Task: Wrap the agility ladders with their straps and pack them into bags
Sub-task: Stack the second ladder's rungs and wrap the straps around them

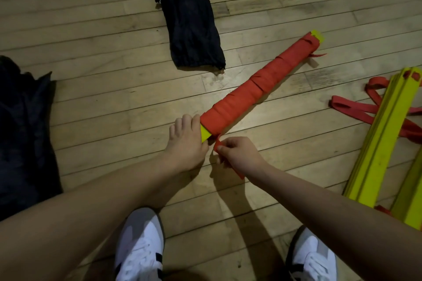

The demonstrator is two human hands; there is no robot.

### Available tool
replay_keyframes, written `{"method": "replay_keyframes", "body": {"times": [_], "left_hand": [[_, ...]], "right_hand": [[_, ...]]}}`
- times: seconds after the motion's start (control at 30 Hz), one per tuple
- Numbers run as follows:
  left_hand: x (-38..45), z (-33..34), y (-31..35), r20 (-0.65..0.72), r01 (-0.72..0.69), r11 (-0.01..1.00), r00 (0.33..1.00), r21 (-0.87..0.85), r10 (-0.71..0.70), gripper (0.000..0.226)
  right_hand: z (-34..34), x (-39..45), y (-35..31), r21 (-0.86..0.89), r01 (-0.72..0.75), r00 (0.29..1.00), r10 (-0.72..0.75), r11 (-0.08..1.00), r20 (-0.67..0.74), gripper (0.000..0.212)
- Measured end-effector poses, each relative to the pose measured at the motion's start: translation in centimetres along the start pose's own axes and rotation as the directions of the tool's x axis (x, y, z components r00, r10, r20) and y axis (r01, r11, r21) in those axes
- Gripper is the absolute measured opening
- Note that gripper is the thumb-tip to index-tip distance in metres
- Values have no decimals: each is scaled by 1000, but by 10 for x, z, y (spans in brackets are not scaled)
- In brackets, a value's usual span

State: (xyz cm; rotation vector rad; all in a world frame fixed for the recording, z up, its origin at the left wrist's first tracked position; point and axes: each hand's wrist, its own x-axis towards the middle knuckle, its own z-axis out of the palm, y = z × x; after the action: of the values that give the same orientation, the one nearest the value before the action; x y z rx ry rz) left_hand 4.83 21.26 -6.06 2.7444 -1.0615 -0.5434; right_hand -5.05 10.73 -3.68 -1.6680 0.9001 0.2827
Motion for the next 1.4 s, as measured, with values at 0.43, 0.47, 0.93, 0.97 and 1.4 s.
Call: {"method": "replay_keyframes", "body": {"times": [0.43, 0.47, 0.93, 0.97, 1.4], "left_hand": [[1, -9, 0, 11, -59, 981, 998, 184, 58, 61], [-5, -8, 0, 60, -59, 987, 997, 151, 51, 63], [8, -27, -2, 12, -41, 980, 999, 196, 40, 43], [11, -29, -3, 6, -51, 977, 999, 207, 50, 42], [10, -16, -9, 76, -150, 979, 987, 141, 141, 68]], "right_hand": [[-3, -6, -3, 30, 38, 999, -38, 999, -5, 22], [-3, -8, -2, 37, 35, 999, -35, 999, -2, 21], [-13, -19, -18, -191, 221, 974, -225, 956, 2, 21], [-12, -19, -20, -195, 230, 973, -232, 953, 12, 21], [-18, 9, -18, -419, 309, 902, -402, 854, -154, 25]]}}
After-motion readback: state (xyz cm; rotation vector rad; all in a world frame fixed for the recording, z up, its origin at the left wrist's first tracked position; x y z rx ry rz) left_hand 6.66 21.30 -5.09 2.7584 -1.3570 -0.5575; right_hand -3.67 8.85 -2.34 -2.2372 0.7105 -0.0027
